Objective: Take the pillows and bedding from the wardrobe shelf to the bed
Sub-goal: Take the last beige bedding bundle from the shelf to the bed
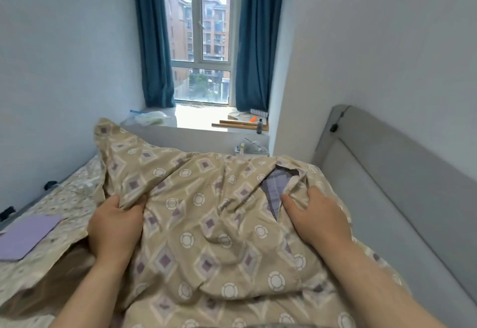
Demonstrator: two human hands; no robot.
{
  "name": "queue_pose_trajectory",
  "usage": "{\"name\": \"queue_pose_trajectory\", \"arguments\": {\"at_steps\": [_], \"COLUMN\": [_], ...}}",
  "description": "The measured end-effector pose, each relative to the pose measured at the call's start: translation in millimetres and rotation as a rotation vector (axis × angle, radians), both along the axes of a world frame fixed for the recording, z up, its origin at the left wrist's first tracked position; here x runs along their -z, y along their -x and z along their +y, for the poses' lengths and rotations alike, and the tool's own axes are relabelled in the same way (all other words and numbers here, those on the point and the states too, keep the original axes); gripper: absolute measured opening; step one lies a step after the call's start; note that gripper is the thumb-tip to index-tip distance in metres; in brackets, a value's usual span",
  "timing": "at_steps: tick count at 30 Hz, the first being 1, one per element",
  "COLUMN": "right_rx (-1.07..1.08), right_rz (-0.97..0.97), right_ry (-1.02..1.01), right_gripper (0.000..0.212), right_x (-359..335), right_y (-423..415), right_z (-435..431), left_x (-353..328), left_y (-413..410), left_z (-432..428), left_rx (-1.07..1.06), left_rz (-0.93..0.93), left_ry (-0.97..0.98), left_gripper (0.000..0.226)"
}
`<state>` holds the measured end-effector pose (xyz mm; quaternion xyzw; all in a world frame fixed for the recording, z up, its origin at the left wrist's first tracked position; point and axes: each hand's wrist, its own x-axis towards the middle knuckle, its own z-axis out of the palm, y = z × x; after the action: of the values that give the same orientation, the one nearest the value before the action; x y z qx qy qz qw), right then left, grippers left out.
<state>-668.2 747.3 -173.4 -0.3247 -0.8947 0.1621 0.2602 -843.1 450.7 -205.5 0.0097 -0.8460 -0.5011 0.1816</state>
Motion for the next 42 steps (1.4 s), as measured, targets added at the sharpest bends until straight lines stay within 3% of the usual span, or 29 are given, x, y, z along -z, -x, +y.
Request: {"name": "queue_pose_trajectory", "arguments": {"at_steps": [9, 19, 26, 31, 42], "right_rx": [0.168, 0.228, 0.3, 0.305, 0.275], "right_rz": [-0.072, -0.259, -0.309, -0.403, -0.457], "right_ry": [0.086, 0.264, 0.345, 0.382, 0.468], "right_gripper": [0.058, 0.064, 0.047, 0.055, 0.069], "right_x": [61, 218, 358, 440, 494], "right_y": [-49, -50, -47, -45, -44], "right_z": [135, 241, 248, 238, 219], "left_x": [61, 209, 337, 414, 466], "left_y": [-6, -2, 16, 21, 18], "left_z": [167, 277, 297, 285, 264], "left_rx": [0.19, 0.277, 0.323, 0.314, 0.27], "left_rz": [-0.121, -0.286, -0.337, -0.439, -0.651], "left_ry": [0.027, 0.164, 0.237, 0.311, 0.426], "left_gripper": [0.035, 0.031, 0.033, 0.037, 0.042]}}
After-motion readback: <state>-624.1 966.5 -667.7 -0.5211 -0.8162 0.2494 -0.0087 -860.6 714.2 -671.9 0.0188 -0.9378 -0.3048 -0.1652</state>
